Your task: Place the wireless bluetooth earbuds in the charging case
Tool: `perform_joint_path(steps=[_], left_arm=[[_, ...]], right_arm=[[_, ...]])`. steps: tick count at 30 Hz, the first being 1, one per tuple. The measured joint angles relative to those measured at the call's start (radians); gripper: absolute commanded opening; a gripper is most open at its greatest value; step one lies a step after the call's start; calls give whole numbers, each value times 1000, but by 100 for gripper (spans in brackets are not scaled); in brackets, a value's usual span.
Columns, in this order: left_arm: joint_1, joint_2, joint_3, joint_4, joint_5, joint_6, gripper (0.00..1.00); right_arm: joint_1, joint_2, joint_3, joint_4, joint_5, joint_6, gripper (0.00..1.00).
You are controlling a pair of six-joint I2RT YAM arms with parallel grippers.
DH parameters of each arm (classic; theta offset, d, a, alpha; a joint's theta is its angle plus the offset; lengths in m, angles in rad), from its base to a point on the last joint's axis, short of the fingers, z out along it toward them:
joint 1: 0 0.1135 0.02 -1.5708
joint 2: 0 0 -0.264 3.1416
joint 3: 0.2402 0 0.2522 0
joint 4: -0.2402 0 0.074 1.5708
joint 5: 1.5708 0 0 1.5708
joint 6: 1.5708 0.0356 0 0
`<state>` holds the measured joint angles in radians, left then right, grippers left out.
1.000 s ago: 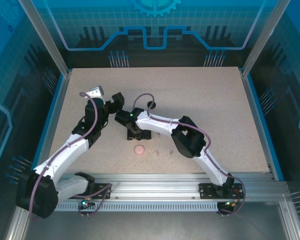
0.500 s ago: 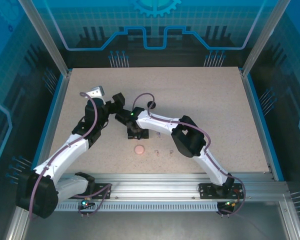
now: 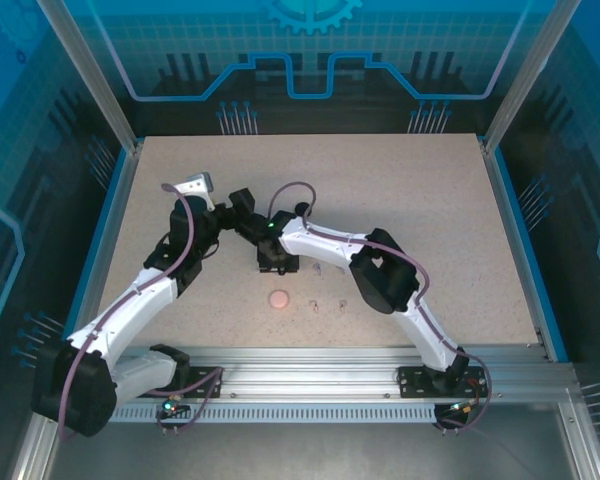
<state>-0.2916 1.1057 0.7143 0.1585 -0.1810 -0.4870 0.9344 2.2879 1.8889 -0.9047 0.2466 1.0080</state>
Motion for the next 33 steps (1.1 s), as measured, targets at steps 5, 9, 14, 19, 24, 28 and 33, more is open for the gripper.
perform_joint_path(steps=[5,9,14,19,24,28,33], left_arm=[[0,-19,3,11,49,-65,99],[4,-17,5,31,84,-106,99],[4,10,-31,68,158,-110,99],[4,72,-51,139,237,-110,99],[3,137,-71,250,318,-117,99],[-10,216,-78,365,377,-137,97],[-51,314,-82,498,415,-168,94]], right_arm=[[-46,-58,-25,1,-17,-22,36],[-108,-106,-25,11,-35,-39,35],[-210,-185,-25,55,-59,-56,35],[-280,-218,-25,91,-99,-59,36],[-306,-220,-25,121,-152,-34,36],[-314,-232,-25,142,-190,14,36],[-321,-269,-25,166,-222,92,36]])
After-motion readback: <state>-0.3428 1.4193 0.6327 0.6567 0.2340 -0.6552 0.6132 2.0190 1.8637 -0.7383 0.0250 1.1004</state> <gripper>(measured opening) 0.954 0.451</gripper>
